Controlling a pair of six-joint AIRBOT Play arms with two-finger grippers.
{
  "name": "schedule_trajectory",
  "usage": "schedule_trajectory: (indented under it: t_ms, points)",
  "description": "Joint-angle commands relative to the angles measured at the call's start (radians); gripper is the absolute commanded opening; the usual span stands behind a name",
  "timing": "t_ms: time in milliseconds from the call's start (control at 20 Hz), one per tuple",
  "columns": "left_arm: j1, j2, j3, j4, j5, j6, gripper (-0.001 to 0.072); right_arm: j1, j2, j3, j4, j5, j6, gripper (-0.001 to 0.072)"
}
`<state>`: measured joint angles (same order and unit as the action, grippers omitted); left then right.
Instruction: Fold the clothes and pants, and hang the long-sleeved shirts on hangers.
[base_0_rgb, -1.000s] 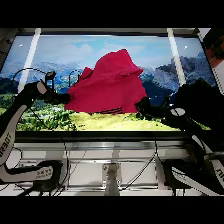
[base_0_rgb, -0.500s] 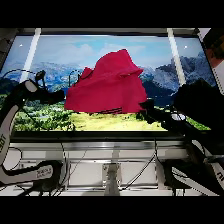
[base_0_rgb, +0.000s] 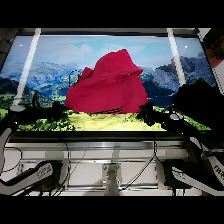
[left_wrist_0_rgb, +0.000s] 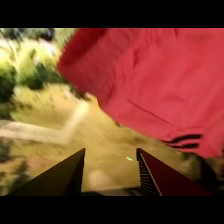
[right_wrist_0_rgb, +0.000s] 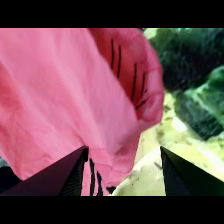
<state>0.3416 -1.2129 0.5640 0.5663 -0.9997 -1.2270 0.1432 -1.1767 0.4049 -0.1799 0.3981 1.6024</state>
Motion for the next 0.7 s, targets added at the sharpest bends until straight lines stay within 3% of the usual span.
schedule_trajectory:
  t_ms: [0,200,400,650]
  points:
    - [0.011,0.002,-0.193,-0.352,0.002,0.158,0.0433,-0.008,-0.003,0.0,-0.021,-0.02,0.002,0.0526]
    - [0.011,-0.006,-0.229,-0.57,0.074,0.323,0.0432,-0.008,-0.003,0.0,-0.041,-0.005,0.002,0.0527]
    - [-0.006,-0.006,-0.231,-0.576,0.199,0.326,0.0431,-0.008,-0.002,0.0,-0.039,0.007,0.002,0.0526]
    - [-0.083,-0.006,-0.231,-0.583,0.361,0.258,0.0427,-0.008,-0.003,0.0,-0.037,0.01,0.002,0.0527]
